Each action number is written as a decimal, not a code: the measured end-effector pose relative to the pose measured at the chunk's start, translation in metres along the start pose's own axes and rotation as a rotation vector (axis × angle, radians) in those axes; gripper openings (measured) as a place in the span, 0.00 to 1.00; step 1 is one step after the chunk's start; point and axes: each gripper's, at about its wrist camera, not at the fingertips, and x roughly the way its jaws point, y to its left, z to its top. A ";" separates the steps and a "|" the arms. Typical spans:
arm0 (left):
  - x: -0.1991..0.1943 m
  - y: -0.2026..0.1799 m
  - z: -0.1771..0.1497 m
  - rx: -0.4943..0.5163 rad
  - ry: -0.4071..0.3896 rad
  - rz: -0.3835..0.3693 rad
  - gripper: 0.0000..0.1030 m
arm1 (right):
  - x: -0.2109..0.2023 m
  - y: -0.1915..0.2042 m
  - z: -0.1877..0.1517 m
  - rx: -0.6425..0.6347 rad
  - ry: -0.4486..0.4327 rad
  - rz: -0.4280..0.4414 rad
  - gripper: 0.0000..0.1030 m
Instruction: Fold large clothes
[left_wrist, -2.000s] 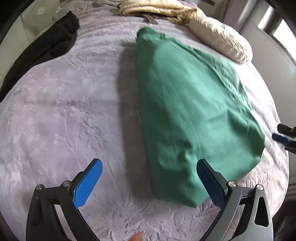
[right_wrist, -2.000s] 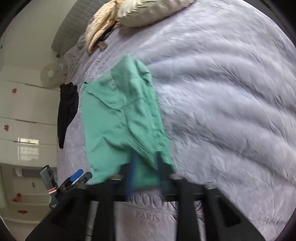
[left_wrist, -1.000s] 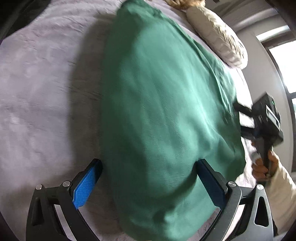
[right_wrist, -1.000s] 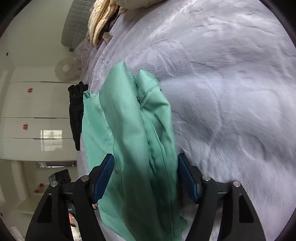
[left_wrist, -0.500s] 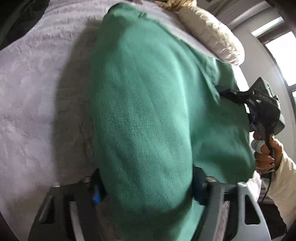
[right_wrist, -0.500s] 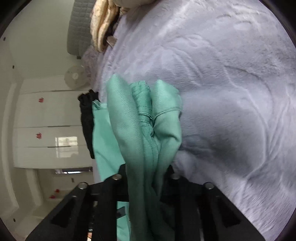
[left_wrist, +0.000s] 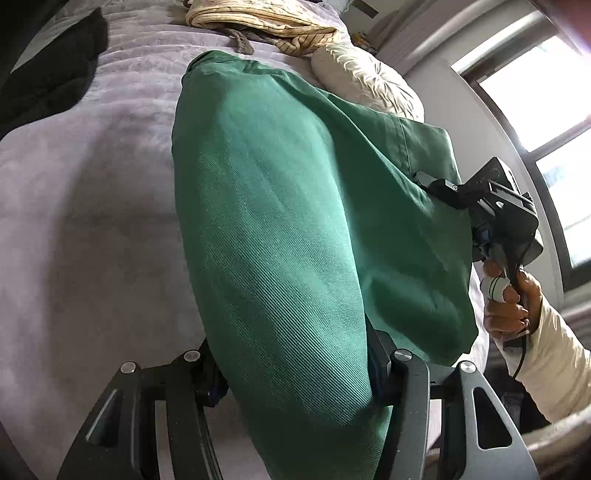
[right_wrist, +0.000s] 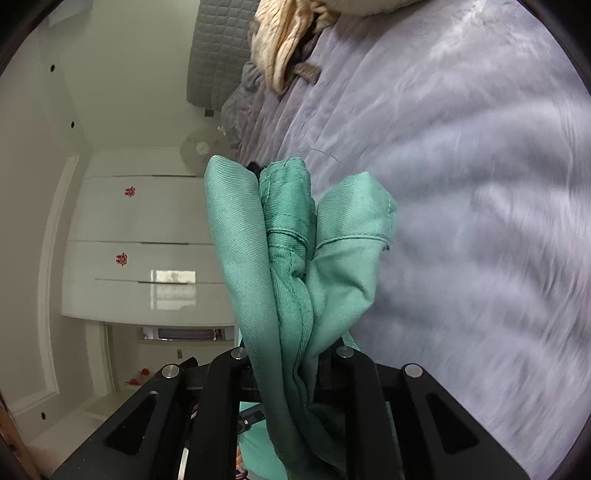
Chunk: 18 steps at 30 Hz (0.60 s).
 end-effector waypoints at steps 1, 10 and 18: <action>-0.010 0.006 -0.010 0.000 0.009 0.003 0.56 | 0.003 0.003 -0.012 0.004 0.003 0.003 0.16; -0.038 0.073 -0.106 -0.050 0.142 0.055 0.56 | 0.072 -0.024 -0.131 0.150 0.047 -0.024 0.16; -0.026 0.107 -0.134 -0.087 0.173 0.047 0.62 | 0.088 -0.033 -0.136 0.121 0.042 -0.252 0.20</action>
